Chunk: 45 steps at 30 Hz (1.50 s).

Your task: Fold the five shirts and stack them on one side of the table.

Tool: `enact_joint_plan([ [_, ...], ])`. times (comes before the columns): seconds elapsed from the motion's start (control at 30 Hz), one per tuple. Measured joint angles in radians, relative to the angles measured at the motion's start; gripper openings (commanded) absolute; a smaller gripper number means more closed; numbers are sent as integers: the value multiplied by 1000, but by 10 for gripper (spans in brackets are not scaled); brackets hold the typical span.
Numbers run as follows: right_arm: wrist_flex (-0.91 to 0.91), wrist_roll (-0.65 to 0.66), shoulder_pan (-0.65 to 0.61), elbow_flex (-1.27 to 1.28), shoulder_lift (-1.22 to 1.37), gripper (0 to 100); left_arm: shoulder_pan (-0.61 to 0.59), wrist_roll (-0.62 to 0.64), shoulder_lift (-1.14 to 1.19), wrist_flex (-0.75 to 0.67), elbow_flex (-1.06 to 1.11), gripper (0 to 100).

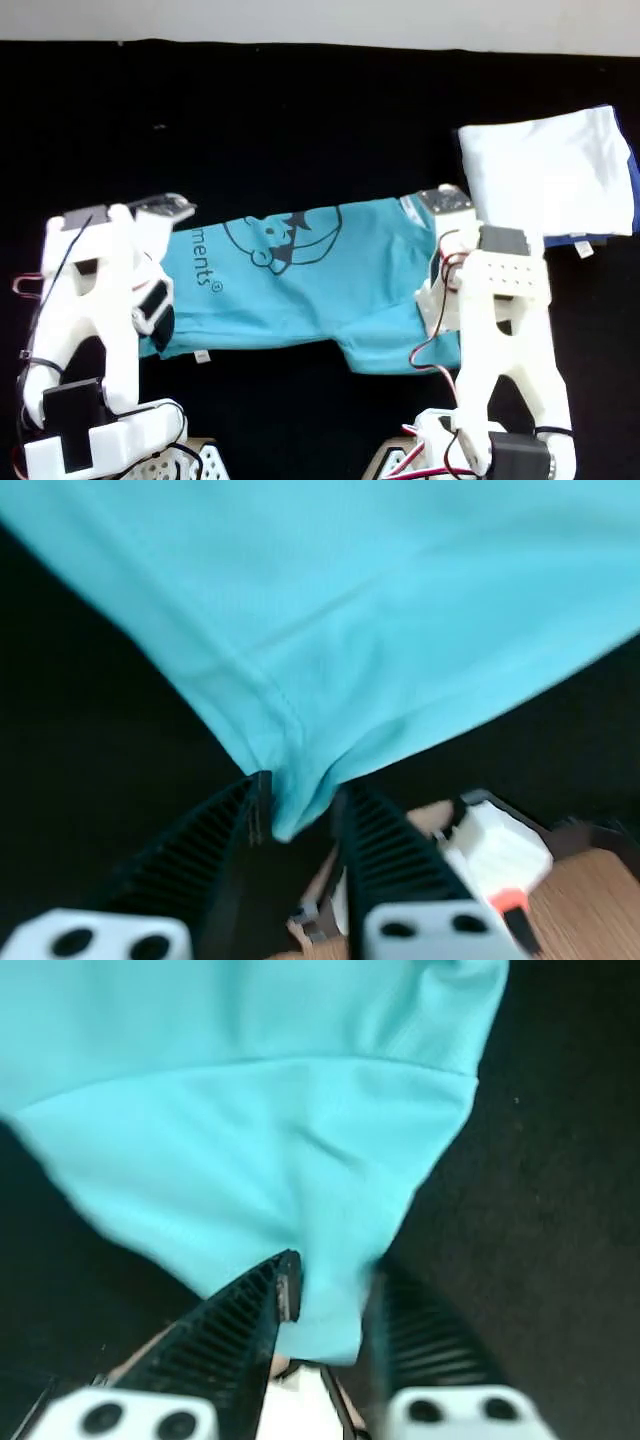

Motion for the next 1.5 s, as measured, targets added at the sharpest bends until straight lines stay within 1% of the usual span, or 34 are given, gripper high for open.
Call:
enact_joint_plan([
  [0.1, 68, 0, -12, -101, -54, 193, -28, -37, 0, 97, -140, 200],
  [0.2, 83, 0, -9, -206, -109, 170, -48, -43, 0, 160, -301, 196],
  [0.23, 77, 0, -9, -230, -120, 139, -49, -43, 0, 166, -351, 173],
  [0.27, 57, -6, -15, -247, -123, 91, -49, -41, 0, 170, -388, 126],
  [0.33, 2, -37, -31, -258, -112, 0, -35, -18, -2, 167, -410, 4],
  [0.4, -66, -80, -58, -265, -64, 26, 8, 26, 14, 117, -404, 26],
  [0.47, -138, -114, -97, -269, 9, 25, 61, 81, 58, 55, -379, 5],
  [0.6, -287, -166, -163, -275, 206, 25, 146, 157, 212, -72, -367, 9],
  [0.73, -460, -181, -170, -316, 407, 25, 153, 187, 408, -169, -423, 9],
  [0.9, -559, -181, -169, -411, 652, 25, 121, 192, 677, -183, -592, 9],
  [1.07, -569, -183, -140, -598, 884, 25, 60, 196, 907, -58, -876, 9],
  [1.23, -559, -183, -101, -847, 1063, 25, 8, 193, 1148, 75, -1301, 9],
  [1.33, -488, -183, -100, -985, 1126, 25, 3, 163, 1298, 150, -1579, 9],
  [1.43, -367, -183, -94, -1096, 1137, 25, 2, 153, 1422, 227, -1829, 9],
  [1.5, -272, -183, -100, -1166, 1137, 25, -2, 150, 1475, 272, -1958, 9],
])
